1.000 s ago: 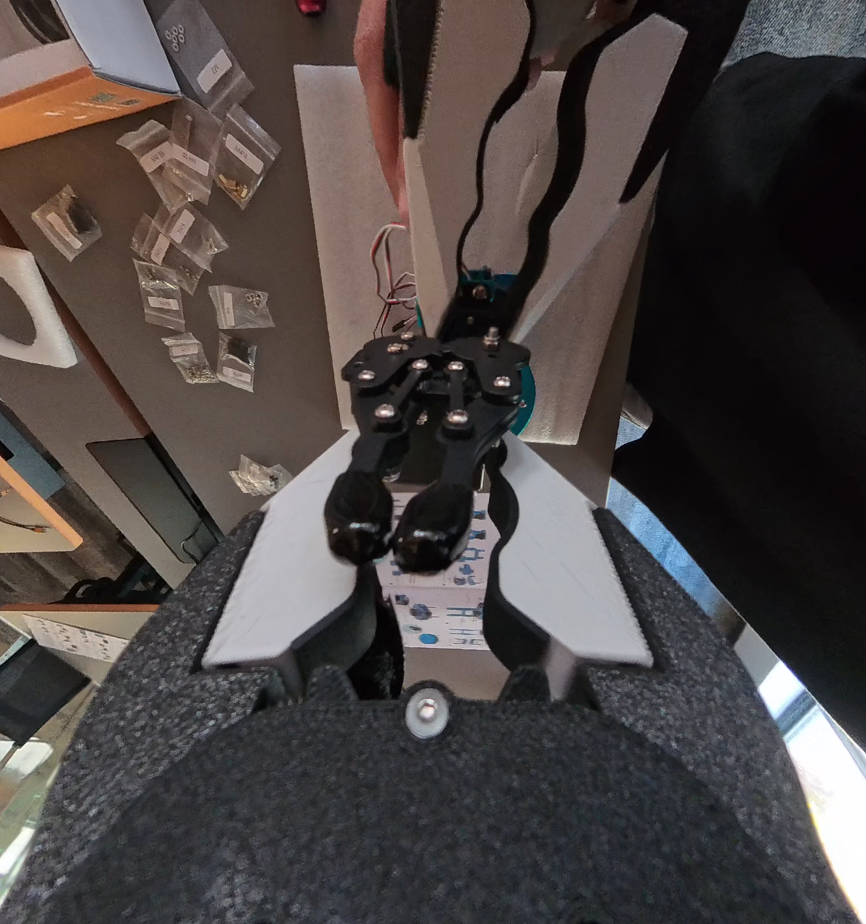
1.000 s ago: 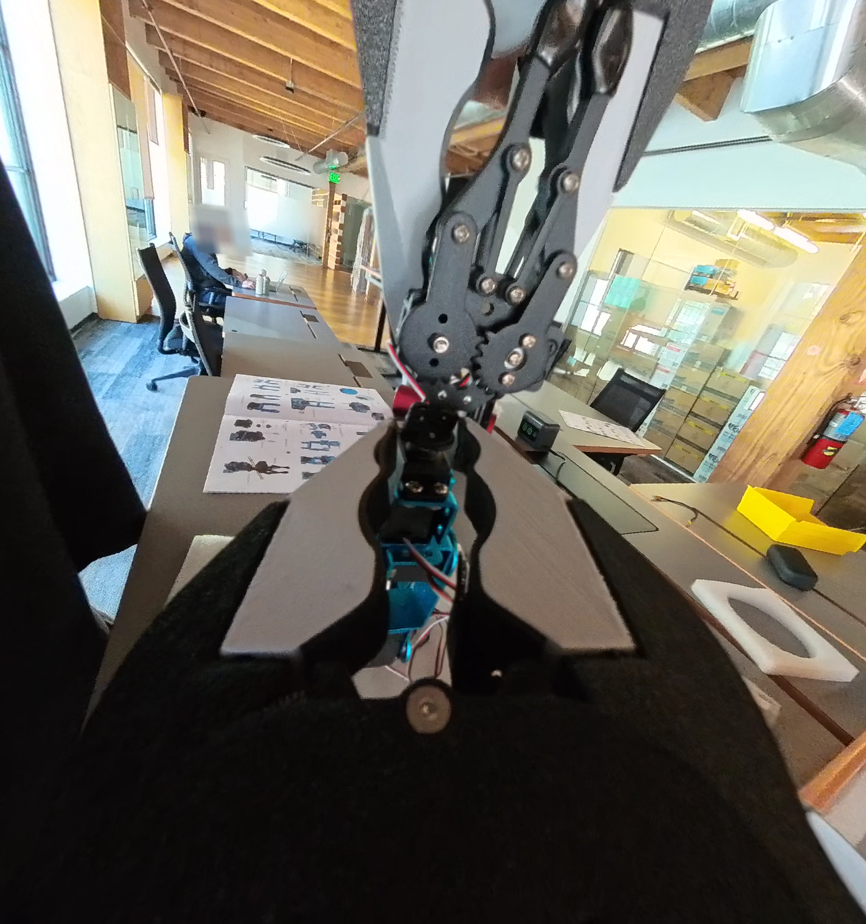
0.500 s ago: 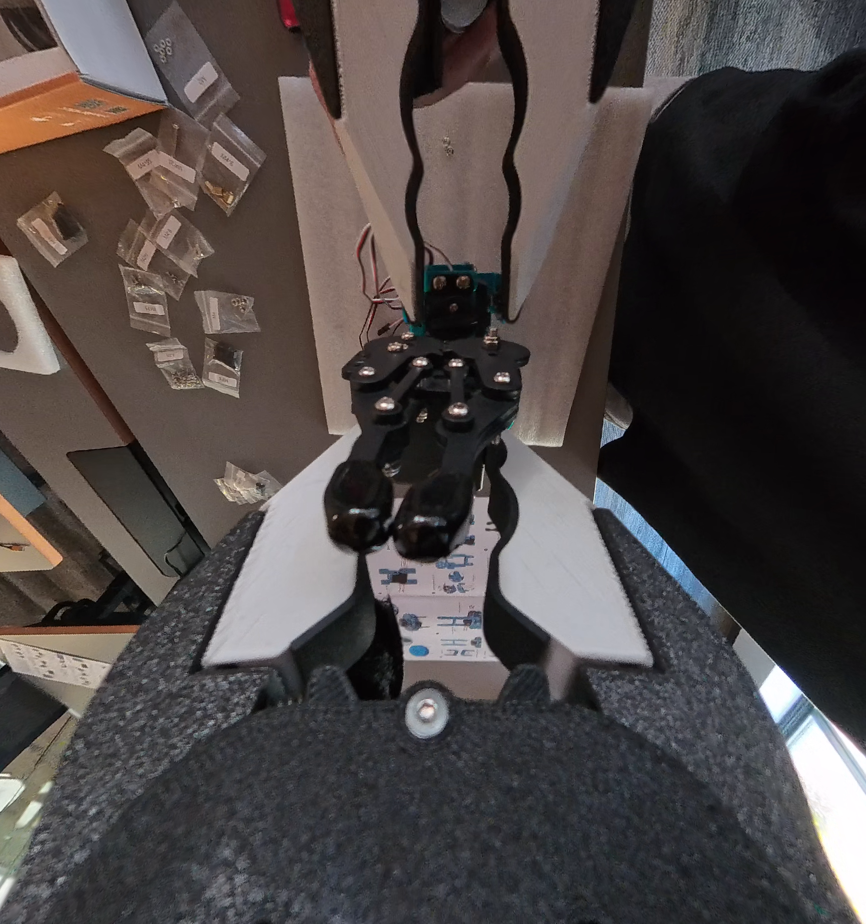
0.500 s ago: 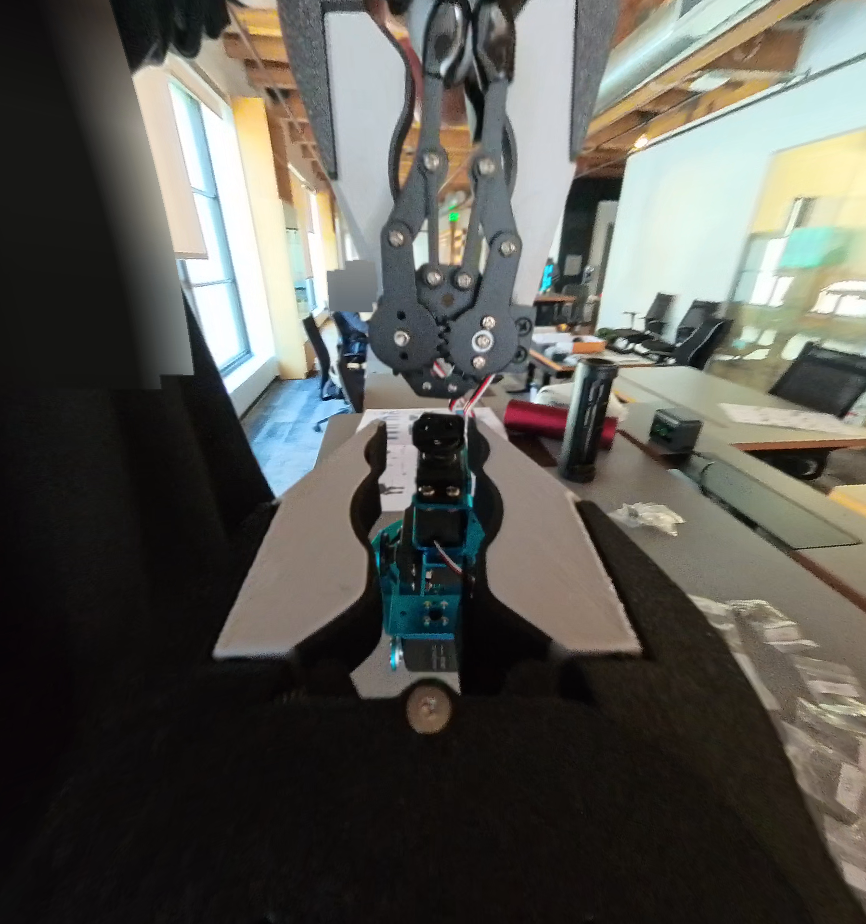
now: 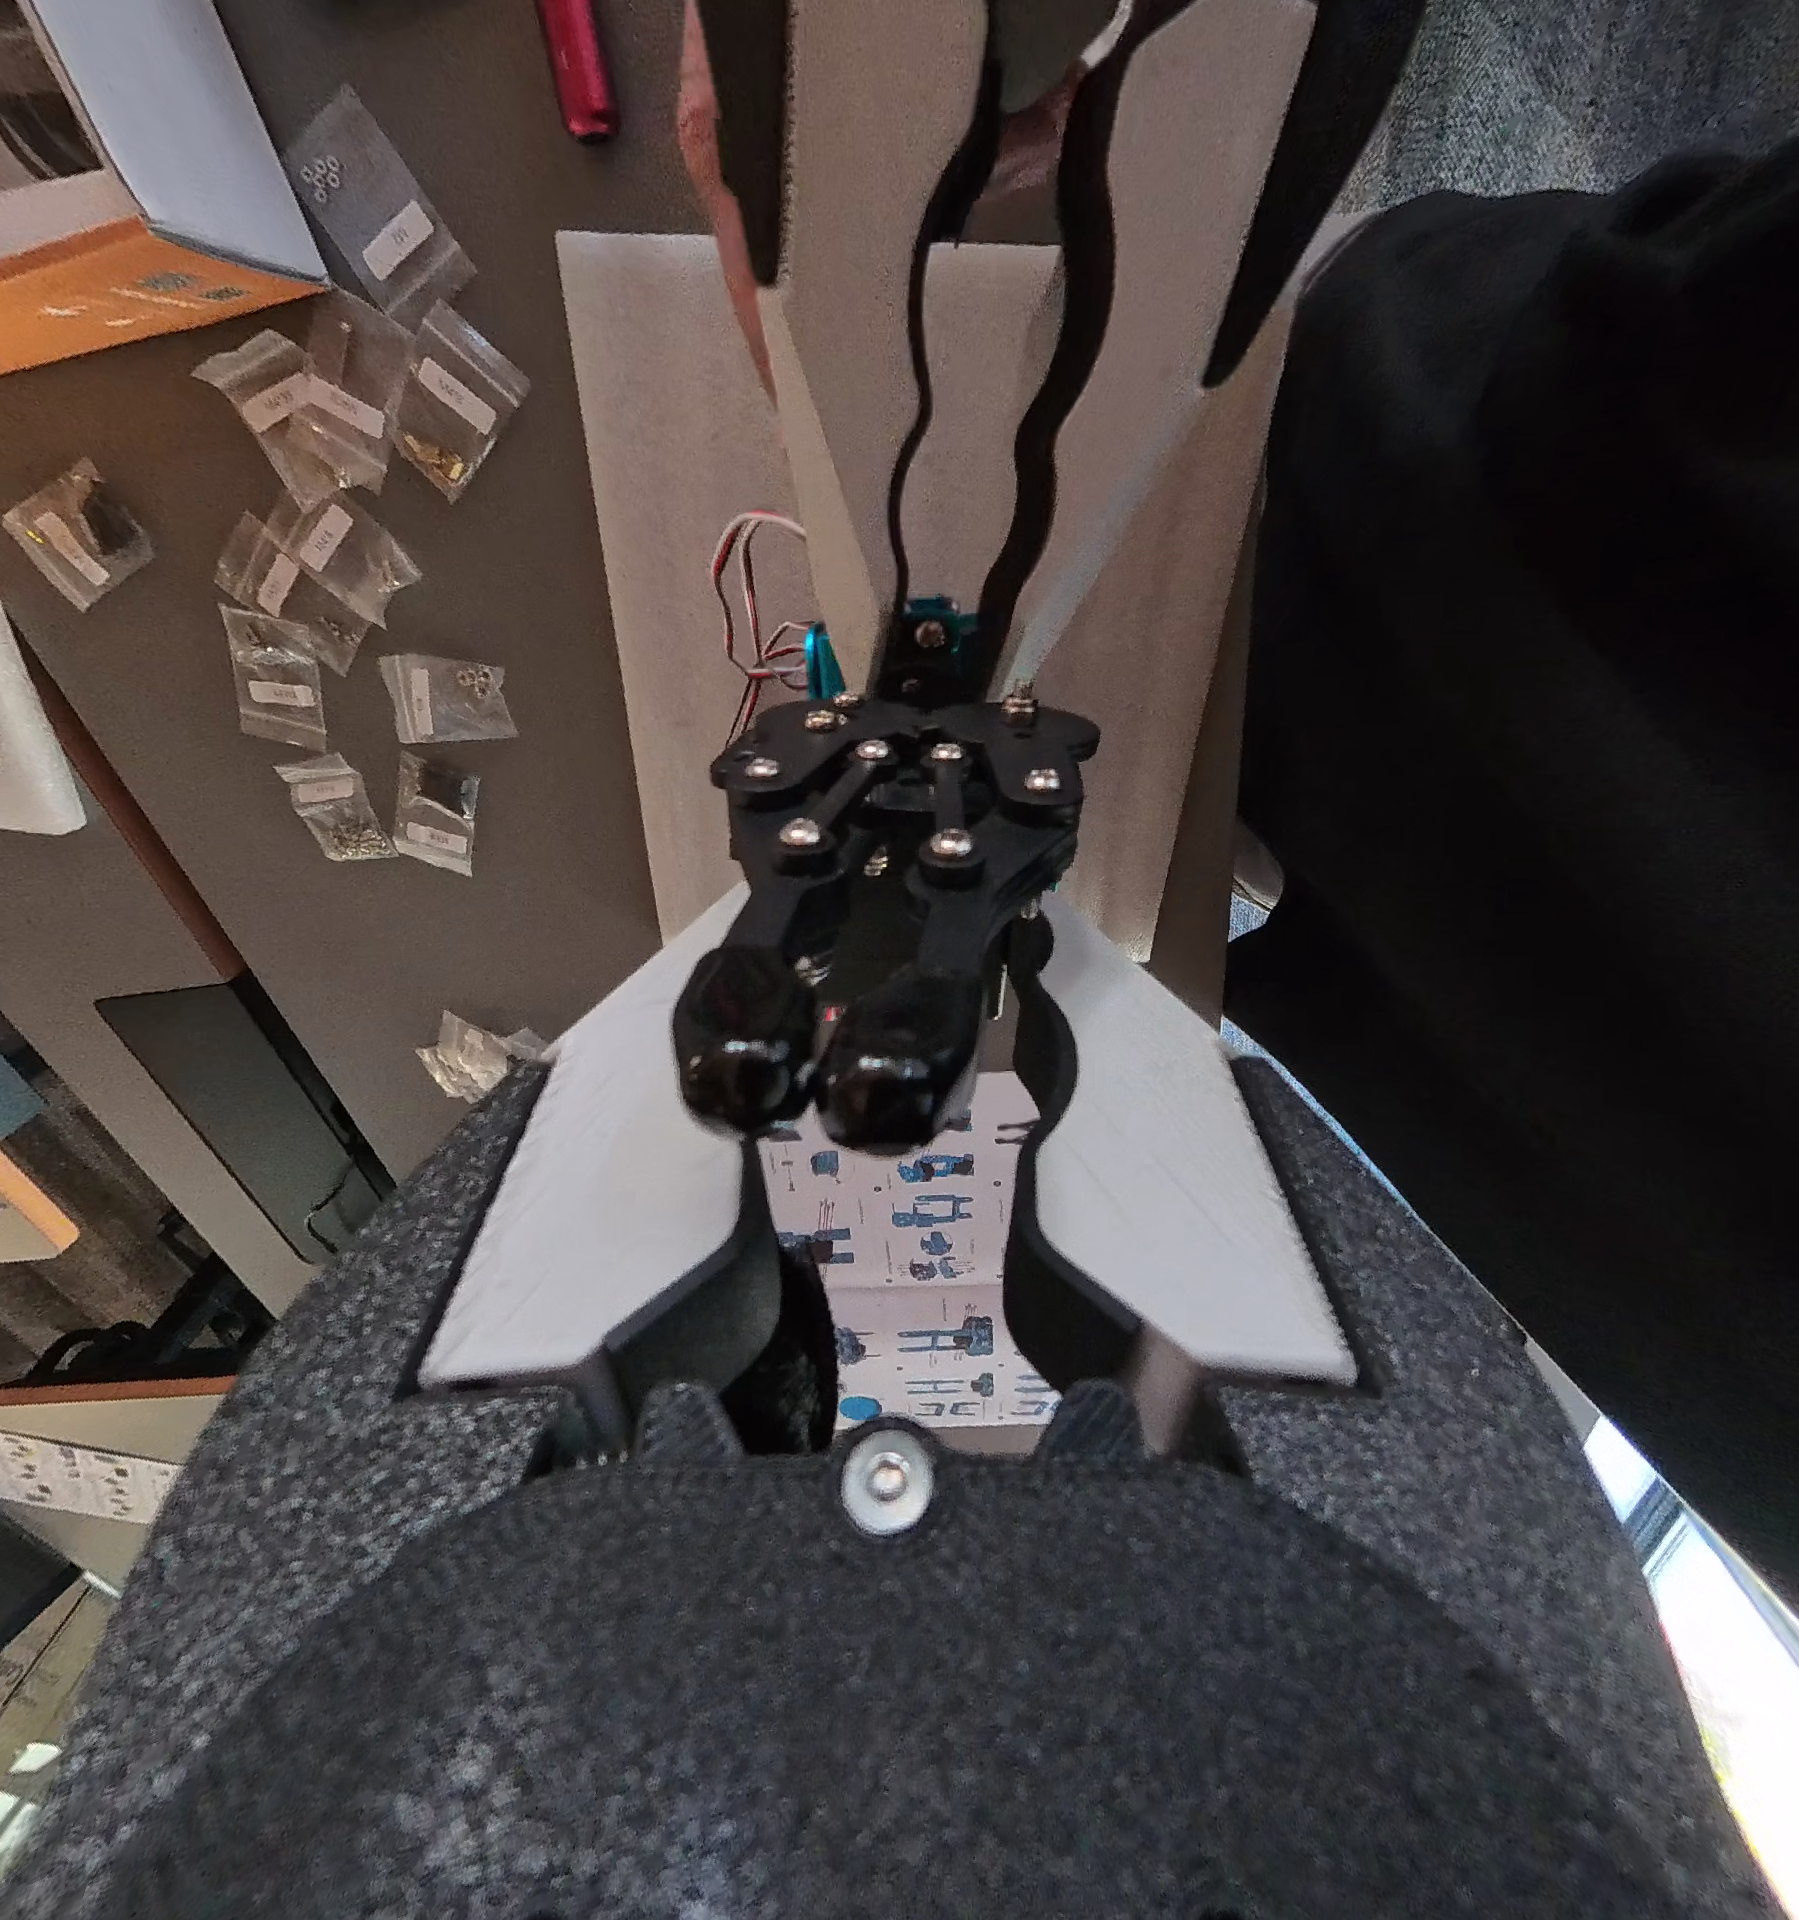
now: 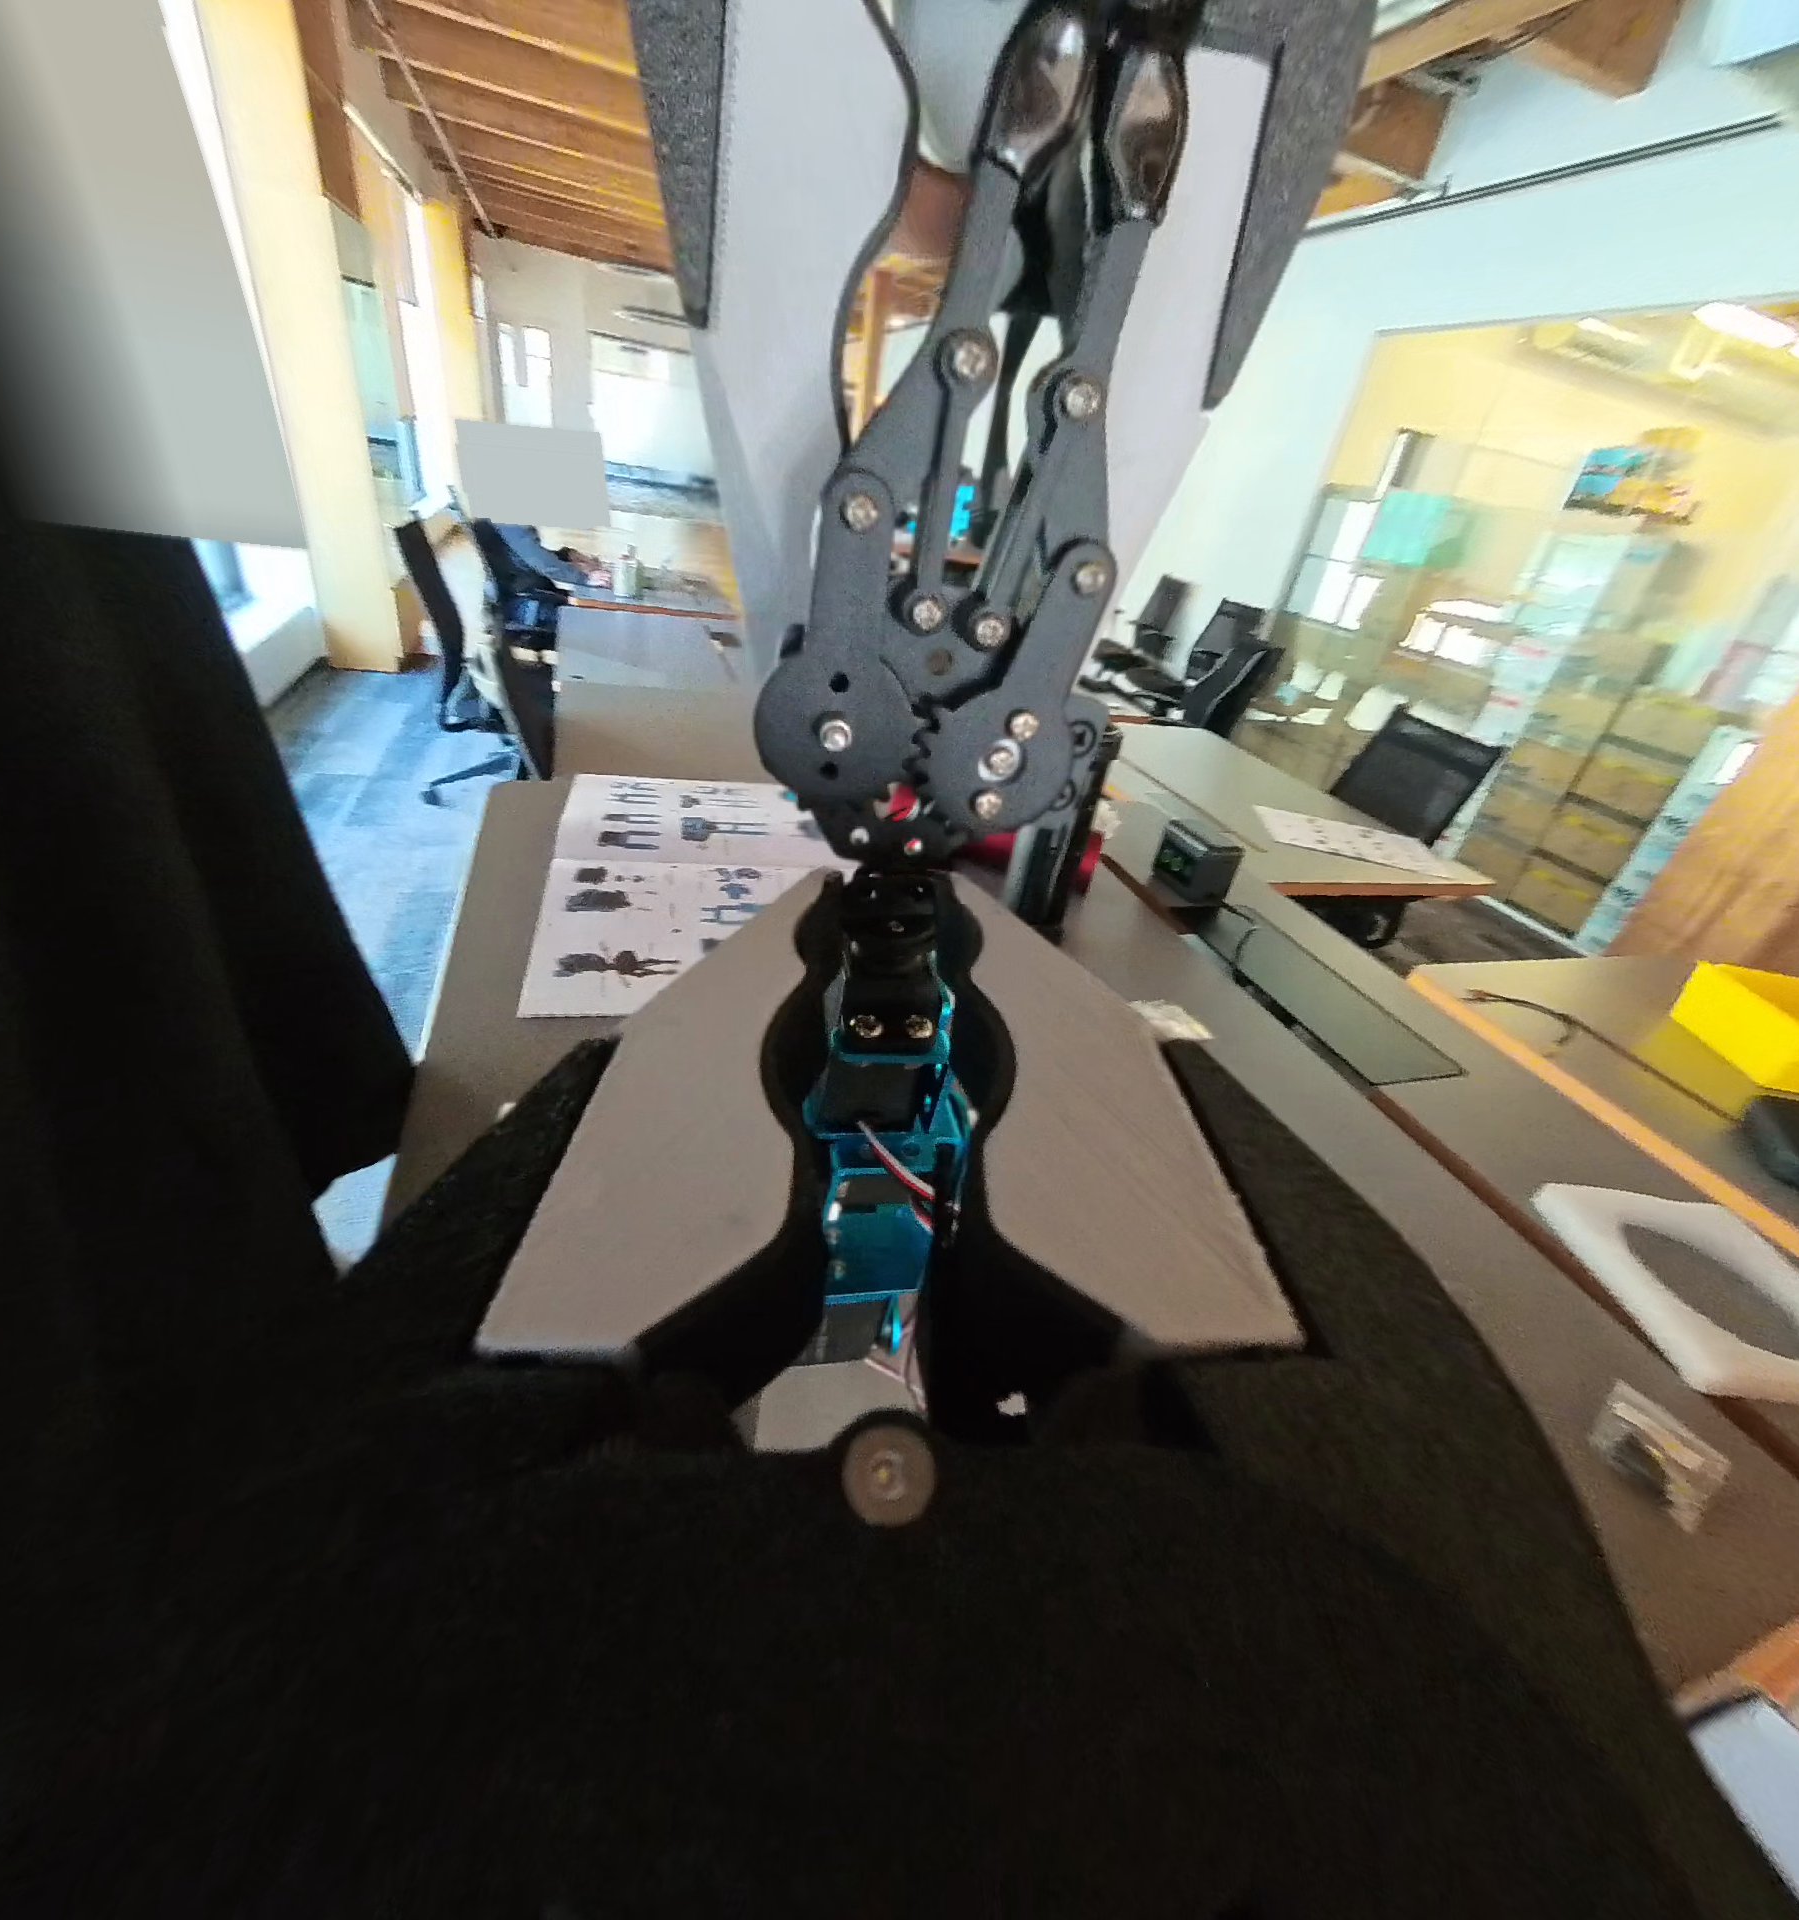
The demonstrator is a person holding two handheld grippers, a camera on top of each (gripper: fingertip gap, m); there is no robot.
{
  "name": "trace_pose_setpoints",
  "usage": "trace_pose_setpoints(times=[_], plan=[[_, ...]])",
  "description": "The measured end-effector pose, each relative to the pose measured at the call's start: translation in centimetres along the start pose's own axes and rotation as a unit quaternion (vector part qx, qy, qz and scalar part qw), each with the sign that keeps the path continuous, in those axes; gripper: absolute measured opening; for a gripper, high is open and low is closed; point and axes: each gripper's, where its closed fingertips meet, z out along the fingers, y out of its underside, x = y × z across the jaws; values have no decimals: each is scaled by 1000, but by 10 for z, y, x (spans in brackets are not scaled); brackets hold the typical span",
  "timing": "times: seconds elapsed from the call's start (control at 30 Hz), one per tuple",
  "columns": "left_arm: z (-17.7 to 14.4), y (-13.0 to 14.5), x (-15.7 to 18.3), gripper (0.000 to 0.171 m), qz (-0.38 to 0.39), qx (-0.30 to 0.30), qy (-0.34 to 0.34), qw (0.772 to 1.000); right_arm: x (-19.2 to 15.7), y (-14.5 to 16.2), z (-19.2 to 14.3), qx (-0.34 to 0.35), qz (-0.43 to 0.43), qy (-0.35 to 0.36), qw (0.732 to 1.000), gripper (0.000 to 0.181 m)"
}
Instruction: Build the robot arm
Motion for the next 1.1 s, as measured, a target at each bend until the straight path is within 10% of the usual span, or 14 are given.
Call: trace_pose_setpoints(times=[0.53, 1.1], plan=[[7, 2, 10, 44, -18, -19, 27, 999, -7, 12, 6, 8, 31, -3, 999, 44], [6, 2, 13, 44, -77, -20, 5, 997, -8, 5, 5, 46, 99, -91, 990, 35]])
